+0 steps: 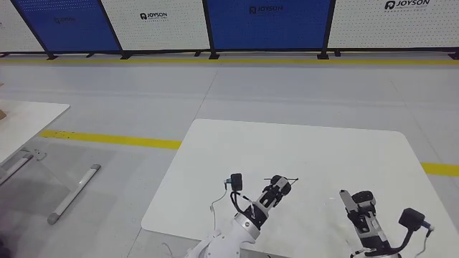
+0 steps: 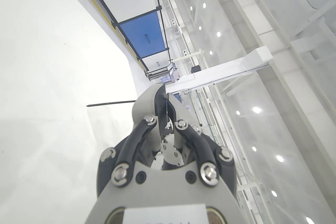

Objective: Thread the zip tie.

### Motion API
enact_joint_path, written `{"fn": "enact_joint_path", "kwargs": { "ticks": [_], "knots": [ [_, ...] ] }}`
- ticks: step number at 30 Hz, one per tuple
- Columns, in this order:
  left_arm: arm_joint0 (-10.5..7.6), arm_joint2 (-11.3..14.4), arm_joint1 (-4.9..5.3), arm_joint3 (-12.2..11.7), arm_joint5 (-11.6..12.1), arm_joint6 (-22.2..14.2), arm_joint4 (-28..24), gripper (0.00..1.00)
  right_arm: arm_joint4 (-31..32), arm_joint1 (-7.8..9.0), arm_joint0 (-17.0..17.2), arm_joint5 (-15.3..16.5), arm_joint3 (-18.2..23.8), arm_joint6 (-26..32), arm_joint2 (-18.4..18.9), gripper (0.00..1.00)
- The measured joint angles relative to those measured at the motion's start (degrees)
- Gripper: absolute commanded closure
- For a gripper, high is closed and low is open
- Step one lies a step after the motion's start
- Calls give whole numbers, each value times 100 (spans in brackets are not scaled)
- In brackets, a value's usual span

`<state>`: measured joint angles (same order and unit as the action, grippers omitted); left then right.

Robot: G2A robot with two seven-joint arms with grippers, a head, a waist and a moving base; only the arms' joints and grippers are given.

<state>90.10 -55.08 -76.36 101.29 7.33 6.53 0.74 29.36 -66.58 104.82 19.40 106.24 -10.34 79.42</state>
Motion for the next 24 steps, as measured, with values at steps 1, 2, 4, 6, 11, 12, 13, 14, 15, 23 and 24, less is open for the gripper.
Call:
{"fn": "enact_joint_path", "kwargs": {
  "ticks": [1,2,4,6,11,12,13,14,15,23,24],
  "knots": [
    [-16,4,-8,-9,-29,88,15,100,-14,-2,-14,-20,-10,16,5,0],
    [-28,13,-17,-17,-55,185,39,100,-61,-5,-31,-37,-27,34,24,0],
    [-45,34,-35,-39,-113,365,67,100,-275,-7,-47,-21,-75,55,132,0],
    [-65,40,-47,-67,-183,475,77,100,-543,-4,-15,7,-116,46,304,0],
    [-137,57,-56,-159,-357,364,71,100,-913,18,172,9,-44,39,640,0],
    [-158,49,-58,-176,-400,247,-56,100,-955,21,194,8,-25,56,668,0],
    [-171,35,-57,-185,-419,139,-156,100,-960,21,197,8,-22,61,671,0],
    [-178,25,-55,-189,-427,74,-208,100,-959,21,196,8,-22,62,670,0],
    [-180,21,-54,-190,-428,59,-223,100,-955,21,193,8,-24,62,667,0],
    [-178,22,-54,-189,-424,78,-210,100,-952,21,192,8,-25,60,666,0],
    [-178,22,-54,-189,-424,78,-210,100,-952,21,192,8,-25,60,666,0]
  ]
}}
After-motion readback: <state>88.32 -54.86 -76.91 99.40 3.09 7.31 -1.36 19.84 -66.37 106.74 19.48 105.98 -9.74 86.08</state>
